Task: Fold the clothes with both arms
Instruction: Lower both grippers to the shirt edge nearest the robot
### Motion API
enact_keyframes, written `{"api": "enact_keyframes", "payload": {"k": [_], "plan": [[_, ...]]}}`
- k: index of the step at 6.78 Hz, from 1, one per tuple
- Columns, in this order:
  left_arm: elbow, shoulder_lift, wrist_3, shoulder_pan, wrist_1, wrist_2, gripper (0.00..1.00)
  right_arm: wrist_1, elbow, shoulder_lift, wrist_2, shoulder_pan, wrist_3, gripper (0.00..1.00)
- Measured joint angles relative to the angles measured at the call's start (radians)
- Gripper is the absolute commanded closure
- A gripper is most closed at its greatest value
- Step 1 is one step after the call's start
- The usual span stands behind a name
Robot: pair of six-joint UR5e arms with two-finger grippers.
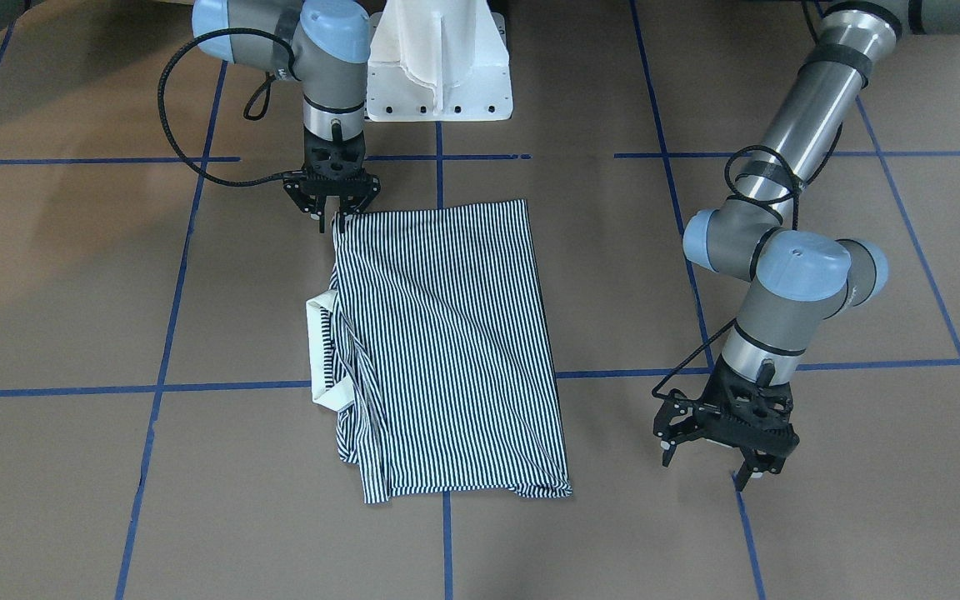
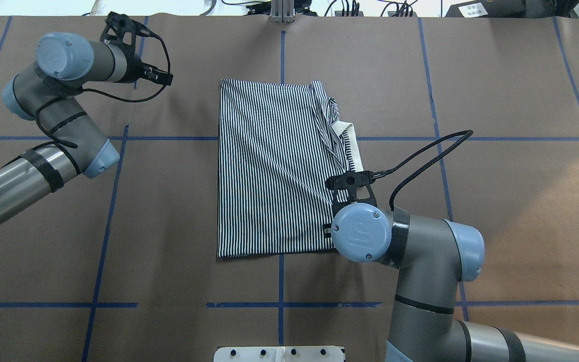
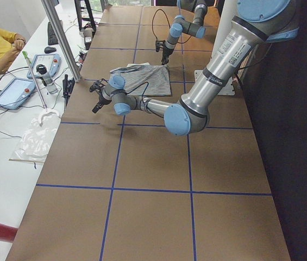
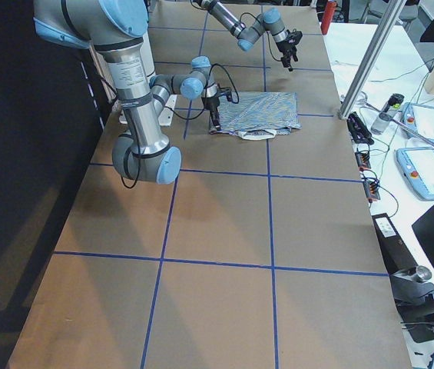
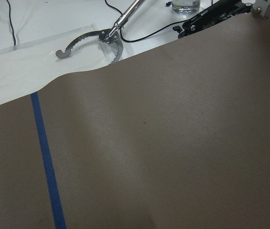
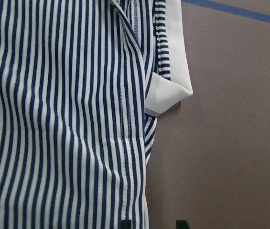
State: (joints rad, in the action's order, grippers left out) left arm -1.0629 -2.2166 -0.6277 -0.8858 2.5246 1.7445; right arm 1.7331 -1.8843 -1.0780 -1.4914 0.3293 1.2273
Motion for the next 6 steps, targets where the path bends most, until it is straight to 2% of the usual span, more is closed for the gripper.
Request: {"api": "enact_keyframes", "payload": {"k": [2, 4, 5, 6], "plan": [[-0.096, 0.020, -0.079, 0.003, -0.012, 0.080, 0.00, -0.034, -0.047, 0.002, -0.009, 0.044, 0.017, 0.00], [-0.275, 0.102, -0.207, 0.031, -0.035, 0.151, 0.00, -0.162, -0.095, -0.035, -0.022, 0.056, 0.087, 0.00], [-0.404, 0.174, -0.296, 0.096, -0.043, 0.138, 0.00, -0.195, -0.126, -0.055, -0.025, 0.056, 0.155, 0.00], [-0.535, 0.256, -0.409, 0.187, -0.046, 0.087, 0.00, -0.231, -0.149, -0.076, -0.026, 0.056, 0.231, 0.00]]}}
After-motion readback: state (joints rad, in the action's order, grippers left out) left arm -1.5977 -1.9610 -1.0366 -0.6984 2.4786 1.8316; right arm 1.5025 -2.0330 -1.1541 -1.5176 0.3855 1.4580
